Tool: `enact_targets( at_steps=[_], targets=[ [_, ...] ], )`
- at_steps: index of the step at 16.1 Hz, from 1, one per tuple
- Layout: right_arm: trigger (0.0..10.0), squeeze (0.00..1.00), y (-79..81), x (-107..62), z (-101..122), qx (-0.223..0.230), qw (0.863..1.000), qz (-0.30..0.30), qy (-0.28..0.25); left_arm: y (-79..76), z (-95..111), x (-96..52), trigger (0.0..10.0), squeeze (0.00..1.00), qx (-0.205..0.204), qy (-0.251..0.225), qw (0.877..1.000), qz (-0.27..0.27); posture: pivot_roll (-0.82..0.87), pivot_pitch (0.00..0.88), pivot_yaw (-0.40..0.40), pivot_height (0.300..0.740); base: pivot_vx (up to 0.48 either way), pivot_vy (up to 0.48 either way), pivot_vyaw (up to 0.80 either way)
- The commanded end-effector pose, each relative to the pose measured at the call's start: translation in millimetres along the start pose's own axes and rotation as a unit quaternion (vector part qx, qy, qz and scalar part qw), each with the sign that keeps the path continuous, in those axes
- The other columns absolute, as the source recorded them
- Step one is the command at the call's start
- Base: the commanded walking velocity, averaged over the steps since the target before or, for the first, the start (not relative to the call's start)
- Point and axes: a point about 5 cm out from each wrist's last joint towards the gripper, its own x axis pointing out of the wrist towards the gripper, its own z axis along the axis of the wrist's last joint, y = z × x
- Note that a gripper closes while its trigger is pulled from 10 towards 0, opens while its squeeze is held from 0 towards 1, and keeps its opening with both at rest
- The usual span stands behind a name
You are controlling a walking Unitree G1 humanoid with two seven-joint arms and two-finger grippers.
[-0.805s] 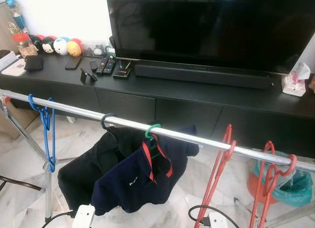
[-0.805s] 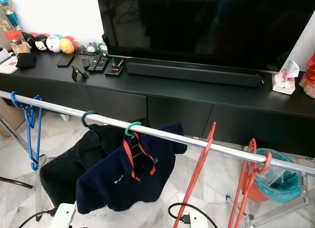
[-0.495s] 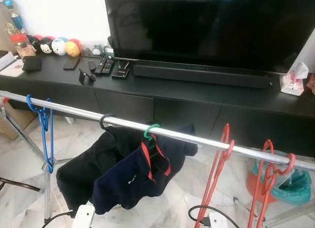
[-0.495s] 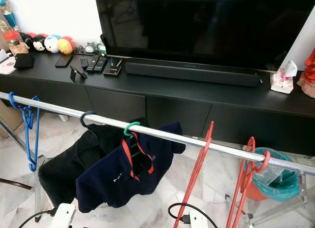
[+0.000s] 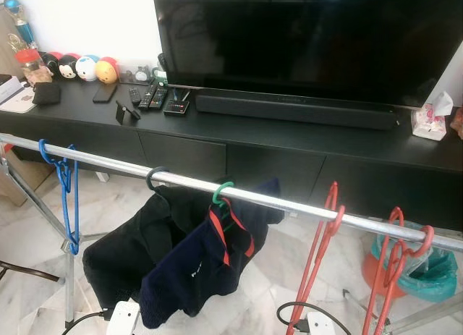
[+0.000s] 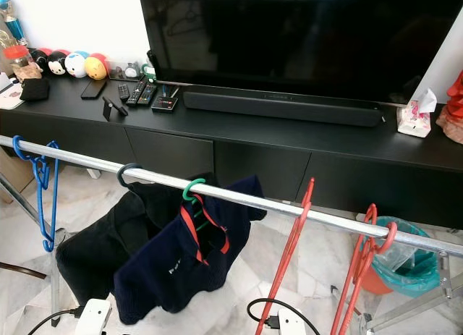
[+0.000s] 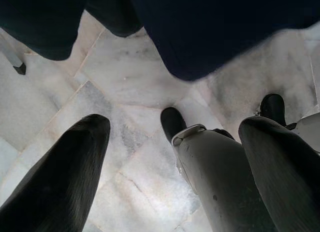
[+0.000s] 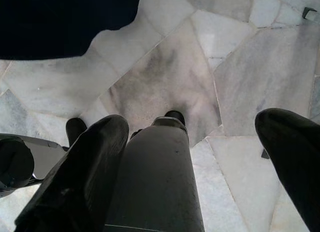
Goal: Hang hanger
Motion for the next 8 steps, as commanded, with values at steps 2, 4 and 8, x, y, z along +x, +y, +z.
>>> enact_targets(
  at_steps=[2,4,8],
  targets=[
    [10.0,0.00,0.1,-0.6,-3.3,0.006,1.000,-0.001,0.003,2.5,-6.2,-1.5,10.0,0.00,-0.005,0.009,1.000,0.003,-0.20,0.000,0.002,0.740,0.000,0.000,0.00],
    [10.0,0.00,-0.2,-0.6,-3.3,0.007,1.000,-0.001,0.003,2.1,-6.2,-1.5,10.0,0.00,-0.005,0.009,1.000,0.003,-0.20,0.000,0.002,0.740,0.000,0.000,0.00],
    [10.0,0.00,-0.2,-0.5,-2.9,0.005,1.000,-0.001,0.003,2.2,-5.8,-1.4,10.0,0.00,-0.006,0.008,1.000,0.003,-0.20,0.000,0.001,0.740,0.000,0.000,0.00]
  ],
)
